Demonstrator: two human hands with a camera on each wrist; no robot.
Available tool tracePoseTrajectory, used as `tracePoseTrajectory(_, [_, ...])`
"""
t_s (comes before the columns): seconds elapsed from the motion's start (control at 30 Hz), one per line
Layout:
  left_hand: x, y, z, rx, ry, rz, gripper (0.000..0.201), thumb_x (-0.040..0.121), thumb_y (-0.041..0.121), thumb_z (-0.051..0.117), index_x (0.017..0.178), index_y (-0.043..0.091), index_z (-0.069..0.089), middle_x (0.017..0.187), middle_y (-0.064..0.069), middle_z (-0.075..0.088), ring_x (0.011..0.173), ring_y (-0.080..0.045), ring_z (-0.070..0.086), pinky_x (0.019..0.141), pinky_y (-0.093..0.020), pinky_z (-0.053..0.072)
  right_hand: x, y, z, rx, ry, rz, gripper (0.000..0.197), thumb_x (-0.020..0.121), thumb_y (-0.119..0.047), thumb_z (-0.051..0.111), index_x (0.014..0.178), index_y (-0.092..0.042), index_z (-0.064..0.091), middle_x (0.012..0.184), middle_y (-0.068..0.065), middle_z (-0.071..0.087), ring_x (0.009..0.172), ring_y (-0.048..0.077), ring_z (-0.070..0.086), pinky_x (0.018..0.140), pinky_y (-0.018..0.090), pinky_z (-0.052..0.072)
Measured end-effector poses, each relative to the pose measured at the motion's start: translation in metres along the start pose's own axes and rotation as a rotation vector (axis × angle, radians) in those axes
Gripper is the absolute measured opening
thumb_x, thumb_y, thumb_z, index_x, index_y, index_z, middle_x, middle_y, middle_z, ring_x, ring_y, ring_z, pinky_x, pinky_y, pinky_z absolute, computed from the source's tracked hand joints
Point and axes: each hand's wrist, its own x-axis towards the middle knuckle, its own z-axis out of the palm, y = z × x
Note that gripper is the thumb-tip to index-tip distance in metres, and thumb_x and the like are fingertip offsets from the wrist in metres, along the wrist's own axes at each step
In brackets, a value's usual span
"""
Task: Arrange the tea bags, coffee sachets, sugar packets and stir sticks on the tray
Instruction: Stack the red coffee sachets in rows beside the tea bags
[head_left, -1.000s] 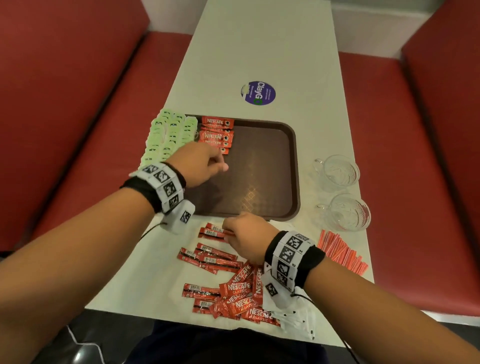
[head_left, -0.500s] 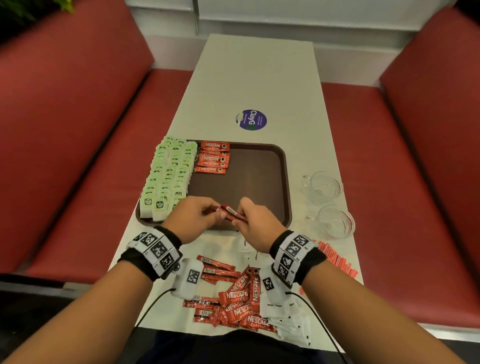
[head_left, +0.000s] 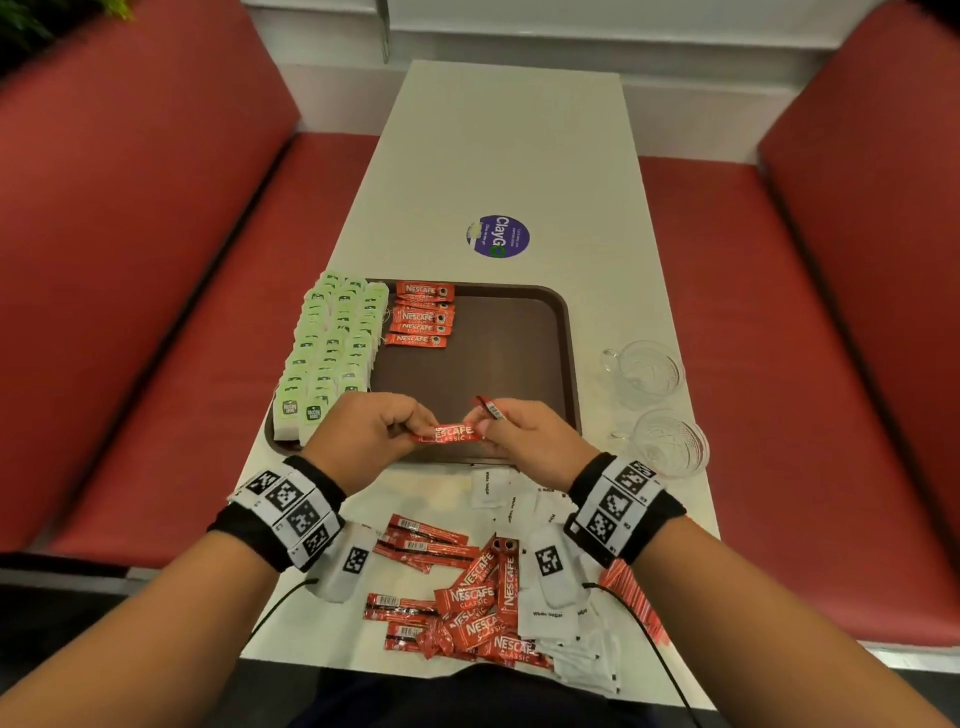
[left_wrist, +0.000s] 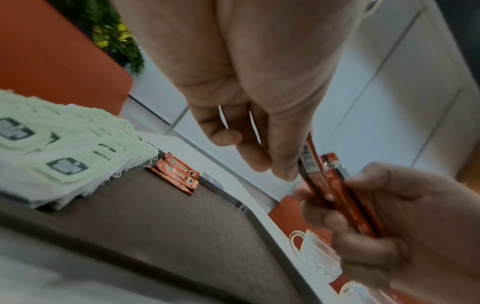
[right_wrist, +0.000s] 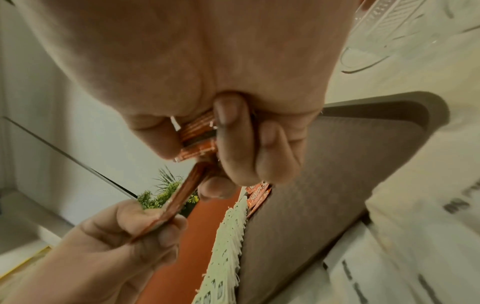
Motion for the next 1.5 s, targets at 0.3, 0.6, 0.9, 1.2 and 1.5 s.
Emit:
tracePoseTrajectory(0.3, [0.011,0.007,-0.01,0.033,-0.17,-0.123,0.023,0.065,0.049,0.084,0.081,0.037,0.073,0.078,0.011,0.069,0.074,-0.008,0.064,0.068,-0.02,0.05,0.012,0.004,-0.001,-0.244,0.122,-0.088,0.012,0.097,-0.024,0.06,0.088,-0.029,0.065,0.074,-0.003,0.062,0.064,0.01,0.053,0.066,0.031,0.048])
tracePoseTrajectory(0.6, [0.072,-0.04,-0.013,0.324,-0.06,-0.416,0.006,0.084,0.028,0.077,0.082,0.032,0.072,0.074,0.015,0.068,0.075,-0.005,0.062,0.064,-0.024,0.044,0.031,0.001,-0.005,-0.267,0.172,0.008,0.017,0.1,-0.033,0.052,0.111,-0.02,0.054,0.081,-0.006,0.059,0.07,0.01,0.054,0.07,0.031,0.047])
tracePoseTrajectory(0.9, [0.118,-0.068,-0.006,0.756,-0.23,-0.388,0.017,0.083,0.044,0.075,0.098,0.036,0.072,0.102,0.007,0.07,0.101,-0.02,0.062,0.093,-0.04,0.05,0.03,0.006,-0.005,-0.231,0.155,0.056,0.014,0.101,-0.032,0.05,0.092,-0.022,0.054,0.071,-0.007,0.052,0.061,0.01,0.047,0.064,0.028,0.042])
tracePoseTrajectory(1.2, [0.157,-0.065,-0.003,0.782,-0.44,-0.414,0.031,0.092,0.023,0.069,0.123,0.021,0.069,0.129,-0.007,0.061,0.117,-0.027,0.059,0.1,-0.036,0.048,0.026,0.018,-0.008,-0.153,0.15,0.061,0.017,0.102,-0.033,0.047,0.091,-0.026,0.058,0.081,-0.003,0.06,0.072,0.011,0.053,0.073,0.03,0.046])
tracePoseTrajectory(1.5, [0.168,-0.068,-0.002,0.856,-0.387,-0.34,0.021,0.094,0.023,0.062,0.111,0.016,0.072,0.113,-0.005,0.067,0.106,-0.025,0.063,0.087,-0.034,0.052,0.026,0.016,-0.011,-0.135,0.158,0.1,0.018,0.103,-0.028,0.044,0.1,-0.027,0.062,0.097,0.006,0.068,0.091,0.025,0.062,0.085,0.039,0.052])
